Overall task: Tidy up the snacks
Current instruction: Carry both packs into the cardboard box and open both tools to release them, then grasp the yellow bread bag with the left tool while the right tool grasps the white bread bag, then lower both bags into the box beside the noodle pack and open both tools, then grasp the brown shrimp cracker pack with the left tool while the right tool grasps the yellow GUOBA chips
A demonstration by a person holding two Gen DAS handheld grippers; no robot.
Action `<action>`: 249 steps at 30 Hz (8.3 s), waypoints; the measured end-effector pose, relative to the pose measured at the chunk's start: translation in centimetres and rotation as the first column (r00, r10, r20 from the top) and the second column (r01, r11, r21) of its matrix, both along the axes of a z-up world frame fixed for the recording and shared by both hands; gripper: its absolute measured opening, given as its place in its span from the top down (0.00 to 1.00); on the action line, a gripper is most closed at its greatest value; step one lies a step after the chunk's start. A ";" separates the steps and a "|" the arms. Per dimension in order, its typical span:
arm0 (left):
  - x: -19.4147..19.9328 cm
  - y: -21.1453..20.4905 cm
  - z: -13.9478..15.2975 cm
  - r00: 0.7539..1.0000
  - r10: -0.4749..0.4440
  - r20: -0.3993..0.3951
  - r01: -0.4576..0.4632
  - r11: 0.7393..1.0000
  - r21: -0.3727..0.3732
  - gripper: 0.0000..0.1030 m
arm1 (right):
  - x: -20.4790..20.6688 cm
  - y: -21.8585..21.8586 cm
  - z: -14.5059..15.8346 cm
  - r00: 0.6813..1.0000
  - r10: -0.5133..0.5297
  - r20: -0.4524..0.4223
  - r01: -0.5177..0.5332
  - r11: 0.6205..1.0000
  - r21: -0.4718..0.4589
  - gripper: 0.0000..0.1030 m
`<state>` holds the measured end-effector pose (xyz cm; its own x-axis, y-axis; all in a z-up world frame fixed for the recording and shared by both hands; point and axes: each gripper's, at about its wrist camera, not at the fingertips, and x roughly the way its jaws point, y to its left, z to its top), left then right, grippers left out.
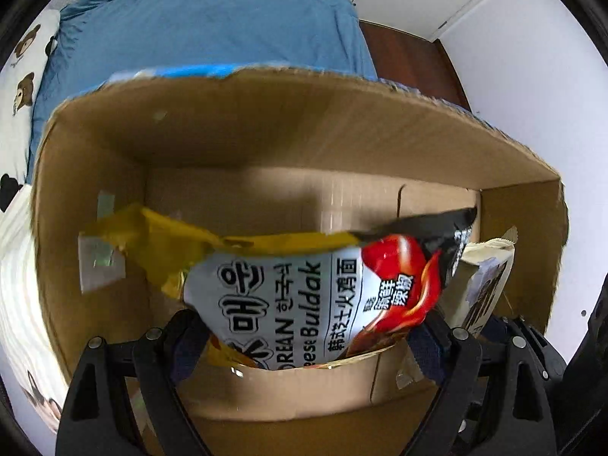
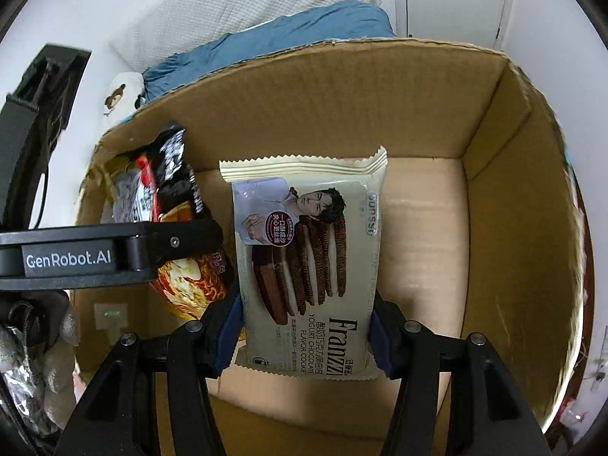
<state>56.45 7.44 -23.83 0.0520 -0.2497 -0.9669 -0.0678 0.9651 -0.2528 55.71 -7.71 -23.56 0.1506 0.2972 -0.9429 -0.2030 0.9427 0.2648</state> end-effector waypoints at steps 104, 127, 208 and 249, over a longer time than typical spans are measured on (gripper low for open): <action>-43.6 8.5 -9.4 0.979 0.193 -0.072 -0.181 0.972 0.147 0.59 | -39.9 -3.7 -6.4 0.965 0.014 -0.260 -0.049 0.990 -0.129 0.46; -44.9 2.6 -8.2 0.984 0.137 -0.114 -0.118 0.980 0.159 0.62 | -42.2 -4.3 -7.3 0.954 0.035 -0.299 -0.075 0.989 -0.124 0.51; -22.3 2.1 15.7 0.925 0.106 0.365 -0.150 0.984 0.096 0.13 | -16.4 -5.6 15.3 0.988 -0.033 0.148 0.037 0.999 -0.022 0.04; -38.1 0.1 -9.1 0.997 0.059 -0.056 -0.048 0.983 0.175 0.45 | -33.9 -1.0 -4.3 0.979 0.077 -0.189 -0.109 0.981 -0.161 0.47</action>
<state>18.36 7.57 -32.89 0.0006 -0.0762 -0.9971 -0.1306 0.9885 -0.0756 21.77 -8.71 -27.89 -0.0481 0.1353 -0.9896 -0.2552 0.9562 0.1431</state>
